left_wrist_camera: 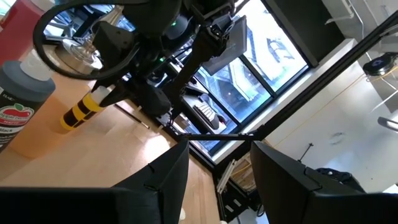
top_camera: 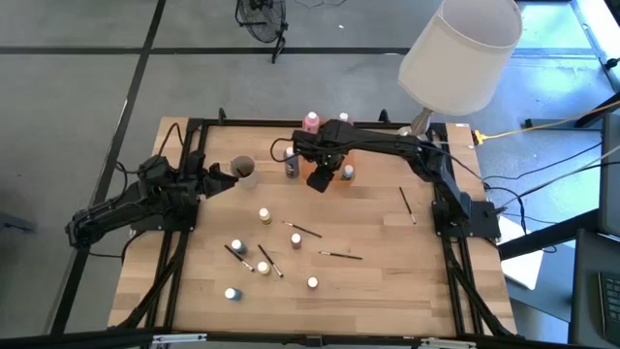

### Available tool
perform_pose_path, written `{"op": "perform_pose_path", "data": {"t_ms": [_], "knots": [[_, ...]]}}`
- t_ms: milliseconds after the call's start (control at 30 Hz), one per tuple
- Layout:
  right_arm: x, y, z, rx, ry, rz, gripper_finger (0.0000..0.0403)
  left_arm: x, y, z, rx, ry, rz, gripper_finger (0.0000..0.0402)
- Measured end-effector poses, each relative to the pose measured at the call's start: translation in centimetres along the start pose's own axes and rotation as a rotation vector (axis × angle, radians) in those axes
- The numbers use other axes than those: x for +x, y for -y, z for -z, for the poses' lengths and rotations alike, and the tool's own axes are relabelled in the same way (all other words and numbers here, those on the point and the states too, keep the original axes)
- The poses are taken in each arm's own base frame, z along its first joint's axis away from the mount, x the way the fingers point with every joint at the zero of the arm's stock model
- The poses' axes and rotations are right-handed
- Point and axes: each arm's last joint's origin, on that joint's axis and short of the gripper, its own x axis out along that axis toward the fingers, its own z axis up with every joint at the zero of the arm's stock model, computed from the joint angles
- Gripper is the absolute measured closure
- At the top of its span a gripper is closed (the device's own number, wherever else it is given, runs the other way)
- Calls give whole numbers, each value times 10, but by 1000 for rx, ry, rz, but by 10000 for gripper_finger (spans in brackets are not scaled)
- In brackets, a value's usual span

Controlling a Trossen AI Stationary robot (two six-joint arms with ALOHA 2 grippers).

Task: Pick & Place Paint Supplies
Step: Put the small dark yellow paint bottle into the orange bin

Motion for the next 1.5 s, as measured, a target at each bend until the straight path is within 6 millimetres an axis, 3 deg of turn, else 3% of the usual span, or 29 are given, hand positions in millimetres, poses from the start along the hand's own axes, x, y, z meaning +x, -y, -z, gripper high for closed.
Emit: {"op": "perform_pose_path", "data": {"t_ms": [300,1300,1500], "knots": [[0,0,0,-32,-27,-100,283,0,0,0,0,0,0,233],[1,5,3,-37,-71,-68,283,0,0,0,6,0,0,233],[14,5,4,-37,-87,-70,283,0,0,0,9,0,0,233]]}}
